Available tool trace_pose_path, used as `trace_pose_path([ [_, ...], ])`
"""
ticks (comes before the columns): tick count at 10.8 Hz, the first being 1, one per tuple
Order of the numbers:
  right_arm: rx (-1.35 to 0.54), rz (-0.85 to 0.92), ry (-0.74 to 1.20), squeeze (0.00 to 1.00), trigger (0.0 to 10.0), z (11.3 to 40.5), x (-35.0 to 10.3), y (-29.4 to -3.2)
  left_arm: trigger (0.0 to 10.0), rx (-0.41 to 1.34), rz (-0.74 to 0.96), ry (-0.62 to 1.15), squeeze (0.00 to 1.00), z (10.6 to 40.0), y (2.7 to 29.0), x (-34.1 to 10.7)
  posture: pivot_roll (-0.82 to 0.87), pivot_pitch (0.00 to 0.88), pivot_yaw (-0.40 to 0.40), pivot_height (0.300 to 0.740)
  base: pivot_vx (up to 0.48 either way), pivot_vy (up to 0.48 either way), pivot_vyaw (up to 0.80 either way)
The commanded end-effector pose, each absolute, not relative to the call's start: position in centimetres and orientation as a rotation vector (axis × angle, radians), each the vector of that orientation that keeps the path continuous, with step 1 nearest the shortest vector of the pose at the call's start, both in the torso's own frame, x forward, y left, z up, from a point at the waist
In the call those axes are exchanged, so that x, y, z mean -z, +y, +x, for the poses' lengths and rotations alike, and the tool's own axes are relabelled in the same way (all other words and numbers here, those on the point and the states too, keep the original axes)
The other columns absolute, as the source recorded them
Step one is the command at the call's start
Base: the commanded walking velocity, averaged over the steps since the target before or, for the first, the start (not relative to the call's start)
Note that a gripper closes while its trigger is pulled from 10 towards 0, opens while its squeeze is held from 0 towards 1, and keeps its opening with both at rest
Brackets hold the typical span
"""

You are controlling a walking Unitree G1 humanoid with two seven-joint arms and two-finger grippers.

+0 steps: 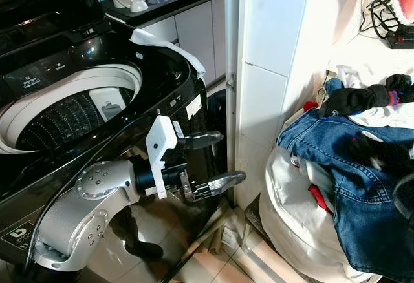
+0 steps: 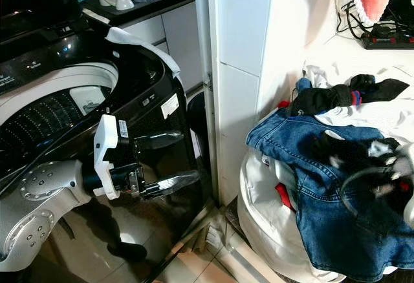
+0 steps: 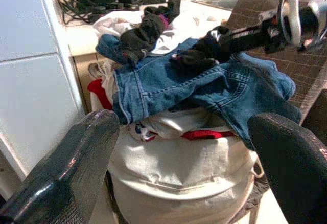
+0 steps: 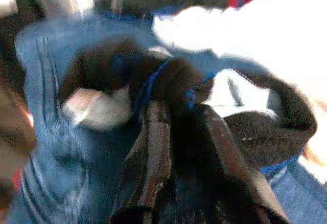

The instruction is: Clothes washing

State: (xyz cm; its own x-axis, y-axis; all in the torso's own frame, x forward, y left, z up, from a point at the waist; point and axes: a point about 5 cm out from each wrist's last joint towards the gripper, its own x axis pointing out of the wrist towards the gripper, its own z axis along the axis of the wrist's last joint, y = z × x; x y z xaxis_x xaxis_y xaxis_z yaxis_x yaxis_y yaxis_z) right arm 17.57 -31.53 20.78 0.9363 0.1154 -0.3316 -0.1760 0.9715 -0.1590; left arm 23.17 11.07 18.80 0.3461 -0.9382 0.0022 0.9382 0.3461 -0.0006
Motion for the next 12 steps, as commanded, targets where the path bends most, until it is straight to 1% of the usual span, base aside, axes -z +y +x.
trace_pose_path([
  [1,-0.144,-0.168,0.285,0.00,0.0,17.6,-21.6,-31.5,10.0,1.200,0.020,-0.025,0.00,23.2,11.2,-19.1,-0.07,0.000,0.089,0.740,0.000,0.000,0.00],
  [3,-0.153,-0.057,0.112,0.00,0.0,18.6,-24.8,-31.2,10.0,1.140,-0.001,-0.068,0.00,23.9,11.5,-19.6,-0.07,0.000,0.091,0.740,0.000,0.000,0.00],
  [5,-0.201,0.008,-0.003,0.00,0.0,19.4,-27.1,-30.5,10.0,1.076,-0.036,-0.118,0.00,24.7,11.8,-20.4,-0.06,0.000,0.087,0.740,0.000,0.000,0.00],
  [6,-0.255,0.136,-0.179,0.00,0.0,21.3,-29.5,-28.8,10.0,0.939,-0.192,-0.242,0.00,26.6,12.4,-23.0,-0.05,0.000,0.084,0.740,0.000,0.000,0.00],
  [7,-0.281,0.216,-0.222,0.00,0.0,22.9,-29.4,-26.8,10.0,0.852,-0.239,-0.322,0.03,27.8,12.2,-24.3,-0.06,0.000,0.092,0.740,0.000,0.000,0.00],
  [8,-0.333,0.242,-0.197,0.00,0.0,24.3,-28.4,-24.2,10.0,0.832,-0.258,-0.380,1.00,28.4,11.5,-25.3,-0.06,0.000,0.103,0.740,0.000,0.000,0.00],
  [9,-0.390,0.253,-0.171,0.00,0.0,25.3,-27.7,-22.0,10.0,0.874,-0.245,-0.423,1.00,28.4,10.7,-26.2,-0.07,0.000,0.107,0.740,0.000,0.000,0.00],
  [10,-0.422,0.301,-0.167,0.00,0.0,26.1,-27.6,-20.7,10.0,0.929,-0.215,-0.446,1.00,28.2,10.3,-26.9,-0.06,0.000,0.104,0.740,0.000,0.000,0.00],
  [12,-0.553,0.370,-0.128,0.00,0.0,26.7,-27.5,-18.3,10.0,1.047,-0.185,-0.417,1.00,27.4,9.1,-26.7,-0.05,0.000,0.077,0.740,0.000,0.000,0.00],
])
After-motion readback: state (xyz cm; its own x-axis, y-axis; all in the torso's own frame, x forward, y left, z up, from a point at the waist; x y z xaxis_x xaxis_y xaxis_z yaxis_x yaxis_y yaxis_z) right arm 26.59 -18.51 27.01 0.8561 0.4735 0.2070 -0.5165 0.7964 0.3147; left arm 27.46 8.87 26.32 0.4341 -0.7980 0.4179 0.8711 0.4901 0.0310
